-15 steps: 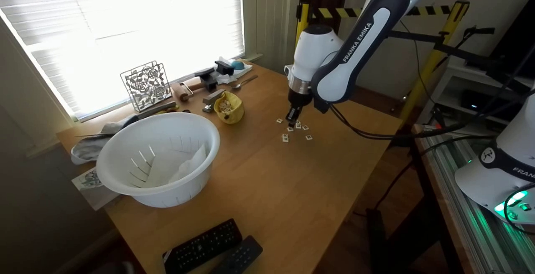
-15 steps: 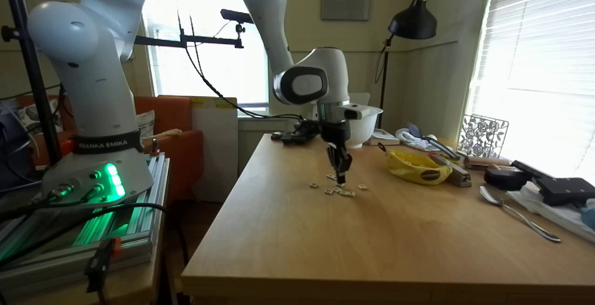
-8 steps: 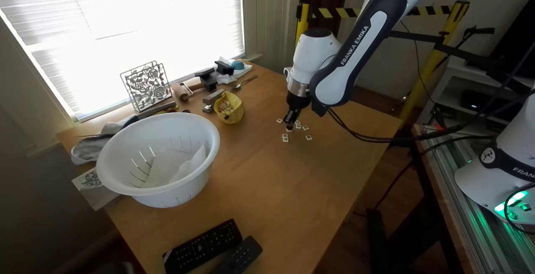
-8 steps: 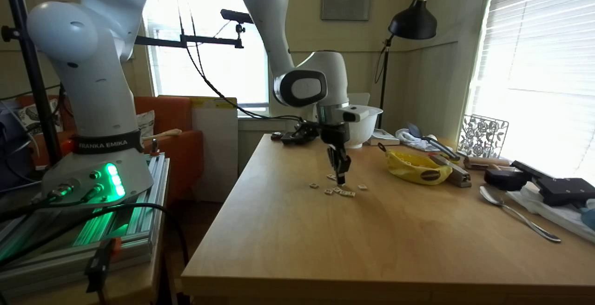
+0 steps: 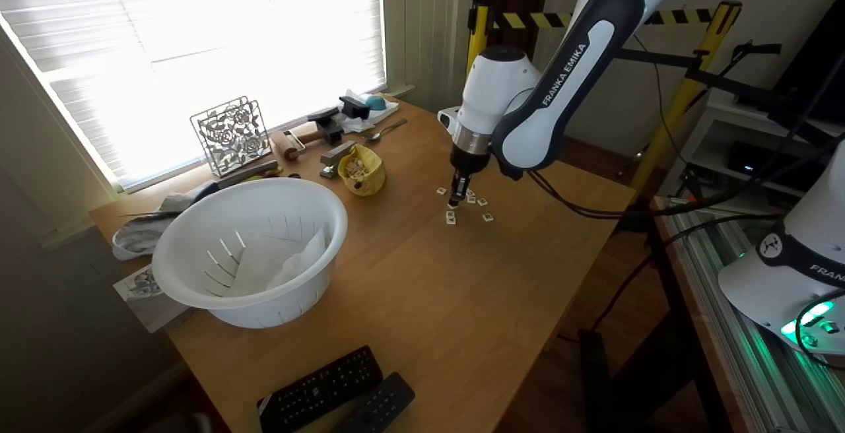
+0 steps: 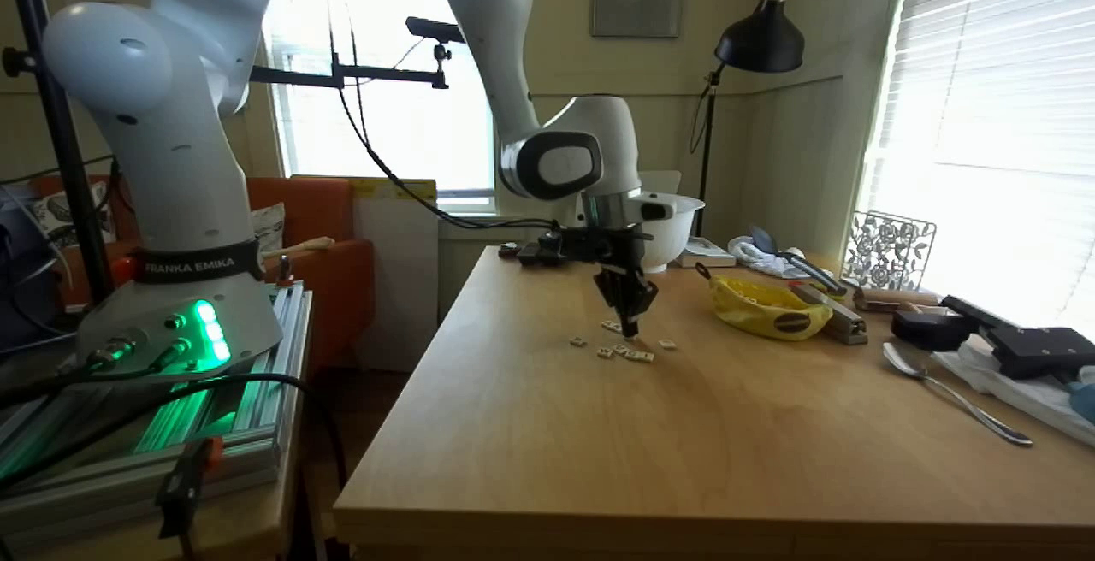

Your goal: Arrange the small objects on the table

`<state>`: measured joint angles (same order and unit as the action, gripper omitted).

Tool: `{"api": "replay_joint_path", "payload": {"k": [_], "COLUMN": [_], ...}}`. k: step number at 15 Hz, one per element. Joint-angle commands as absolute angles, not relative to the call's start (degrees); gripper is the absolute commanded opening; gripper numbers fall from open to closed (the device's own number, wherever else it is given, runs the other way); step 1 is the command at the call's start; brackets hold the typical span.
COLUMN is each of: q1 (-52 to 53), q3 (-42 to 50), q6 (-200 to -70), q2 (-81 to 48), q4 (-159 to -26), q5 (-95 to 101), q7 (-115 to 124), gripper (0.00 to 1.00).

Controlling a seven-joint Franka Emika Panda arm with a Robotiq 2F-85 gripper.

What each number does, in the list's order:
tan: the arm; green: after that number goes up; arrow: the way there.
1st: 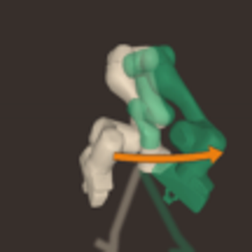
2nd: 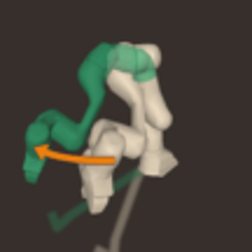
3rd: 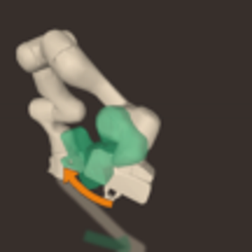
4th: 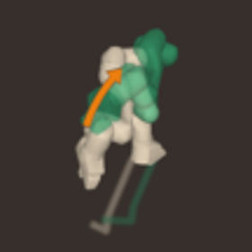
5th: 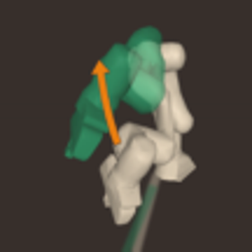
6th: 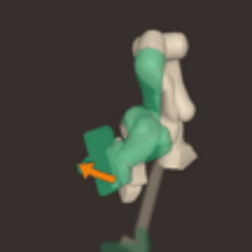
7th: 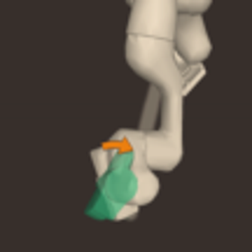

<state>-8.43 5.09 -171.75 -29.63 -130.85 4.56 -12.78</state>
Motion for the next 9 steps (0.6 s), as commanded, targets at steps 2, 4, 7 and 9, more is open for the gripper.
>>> {"api": "replay_joint_path", "payload": {"k": [2, 4, 7, 9], "q1": [-15.02, -17.7, -20.93, -22.0], "q3": [-0.57, -2.97, -5.58, -6.34], "q6": [-174.35, -174.32, -173.61, -173.44], "q2": [-32.65, -32.79, -33.02, -33.06], "q4": [-129.95, -130.01, -129.86, -129.96], "q5": [9.13, 10.64, 12.93, 13.92], "q7": [-24.09, -29.05, -35.37, -39.22], "gripper": [0.0, 0.0, 0.0, 0.0]}}
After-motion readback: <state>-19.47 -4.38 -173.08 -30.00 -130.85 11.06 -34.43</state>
